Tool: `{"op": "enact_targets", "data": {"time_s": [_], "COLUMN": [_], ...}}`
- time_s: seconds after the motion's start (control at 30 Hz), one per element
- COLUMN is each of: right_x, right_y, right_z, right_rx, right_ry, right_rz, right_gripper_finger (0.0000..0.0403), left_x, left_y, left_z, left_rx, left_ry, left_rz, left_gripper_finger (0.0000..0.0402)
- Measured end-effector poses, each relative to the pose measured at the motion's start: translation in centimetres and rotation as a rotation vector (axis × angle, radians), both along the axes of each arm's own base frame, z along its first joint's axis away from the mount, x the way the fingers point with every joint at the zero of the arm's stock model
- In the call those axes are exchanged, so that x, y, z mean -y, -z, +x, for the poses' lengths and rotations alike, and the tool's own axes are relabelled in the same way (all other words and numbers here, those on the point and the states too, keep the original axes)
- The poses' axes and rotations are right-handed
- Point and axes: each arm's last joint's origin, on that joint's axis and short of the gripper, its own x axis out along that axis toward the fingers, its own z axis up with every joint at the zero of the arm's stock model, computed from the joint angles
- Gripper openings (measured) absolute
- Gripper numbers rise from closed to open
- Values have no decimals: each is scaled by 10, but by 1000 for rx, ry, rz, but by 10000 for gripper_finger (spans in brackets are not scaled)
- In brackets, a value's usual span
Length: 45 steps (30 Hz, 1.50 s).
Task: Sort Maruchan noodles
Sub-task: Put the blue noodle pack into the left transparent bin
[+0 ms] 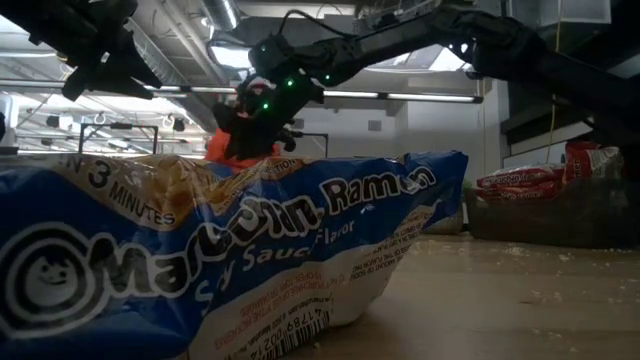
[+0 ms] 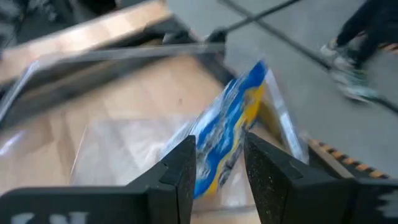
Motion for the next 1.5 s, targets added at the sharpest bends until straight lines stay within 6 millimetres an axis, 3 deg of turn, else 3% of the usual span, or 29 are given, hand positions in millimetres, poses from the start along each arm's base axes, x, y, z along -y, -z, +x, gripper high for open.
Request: {"op": "enact_targets", "data": {"time_s": [0.23, 0.6, 0.73, 0.87, 0.97, 1.1, 1.27, 1.5], "right_x": [1, 9, 8, 8, 3, -16, -70, -157], "right_y": [18, 19, 20, 6, -20, -33, -24, 5], "right_z": [6, 3, 3, 2, -6, -15, -11, 12], "right_rx": [10, 3, -15, 42, 60, 10, -102, -154], "right_ry": [-93, -106, -103, -162, -175, -242, -408, -553], "right_rz": [37, 41, 34, 50, 84, 250, 483, 436], "right_gripper_finger": [122, 226, 228, 213, 206, 205, 205, 214], "left_x": [0, 0, 0, -1, 0, 1, 2, 3], "left_y": [0, 0, 0, 0, 1, 2, 6, 8], "left_z": [0, -1, -1, -1, -1, -1, -2, -2], "left_rx": [7, 0, -2, -2, -2, -20, -59, -83], "left_ry": [-7, -17, -18, -27, -13, 22, 68, 111], "left_rz": [-8, -2, 1, 6, -2, -21, -49, -76], "left_gripper_finger": [127, 127, 127, 127, 127, 127, 127, 127]}}
